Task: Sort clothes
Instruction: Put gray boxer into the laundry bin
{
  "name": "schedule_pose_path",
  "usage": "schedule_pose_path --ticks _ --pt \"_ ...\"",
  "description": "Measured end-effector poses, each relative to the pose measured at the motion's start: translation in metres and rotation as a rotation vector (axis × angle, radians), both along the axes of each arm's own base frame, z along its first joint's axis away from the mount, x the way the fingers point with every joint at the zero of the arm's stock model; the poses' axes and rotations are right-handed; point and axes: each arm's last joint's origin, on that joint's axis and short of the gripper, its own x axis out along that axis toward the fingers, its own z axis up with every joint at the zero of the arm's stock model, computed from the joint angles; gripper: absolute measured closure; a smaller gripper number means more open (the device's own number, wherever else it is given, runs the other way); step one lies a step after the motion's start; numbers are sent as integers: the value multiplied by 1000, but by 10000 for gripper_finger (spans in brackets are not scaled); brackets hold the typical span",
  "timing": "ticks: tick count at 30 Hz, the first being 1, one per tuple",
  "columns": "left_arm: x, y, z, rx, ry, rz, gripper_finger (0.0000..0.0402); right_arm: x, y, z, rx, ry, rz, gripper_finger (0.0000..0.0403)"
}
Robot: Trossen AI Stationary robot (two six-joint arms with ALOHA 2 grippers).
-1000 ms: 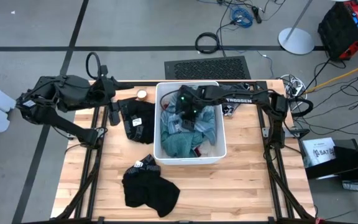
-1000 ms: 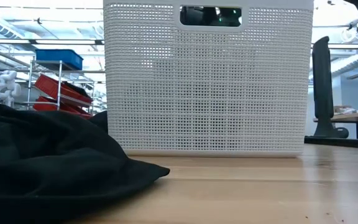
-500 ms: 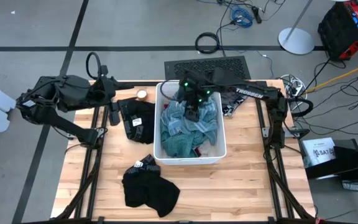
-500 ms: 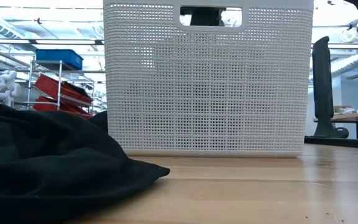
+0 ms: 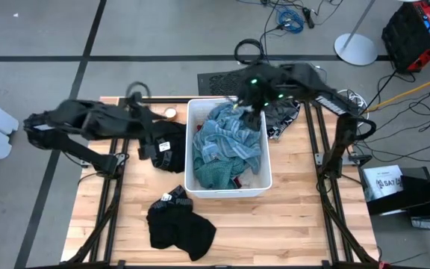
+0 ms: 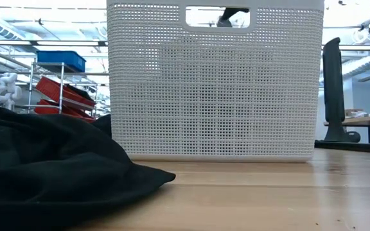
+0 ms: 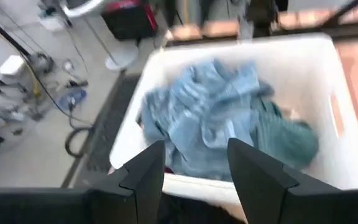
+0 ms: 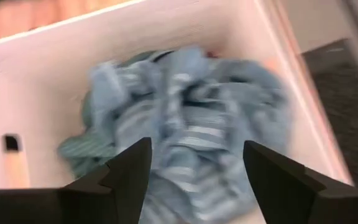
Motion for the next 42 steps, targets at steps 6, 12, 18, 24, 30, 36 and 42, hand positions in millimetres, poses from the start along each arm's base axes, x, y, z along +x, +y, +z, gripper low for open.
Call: schedule_pose_path --ticks 6,12,18,24,30,36,42 --pt "19 -5 -49 -77 124 4 217 -45 -15 27 -99 -64 -231 171" --pt "38 -17 -106 -212 70 -87 217 -79 -51 10 -81 41 -572 174" --pt "40 -30 -158 -325 151 -53 217 -101 -99 -61 17 218 -734 174" --pt "42 -44 -193 -403 115 -51 217 -133 -134 -143 81 236 -906 174" --pt "45 -49 -201 -441 52 -52 217 -157 -144 -205 130 244 -1054 174" --pt "49 -53 -194 -418 -44 -63 217 -174 -145 -243 178 260 -1111 174" --pt "50 -53 -193 -410 -57 -71 217 -172 -140 -254 270 207 -1066 174"
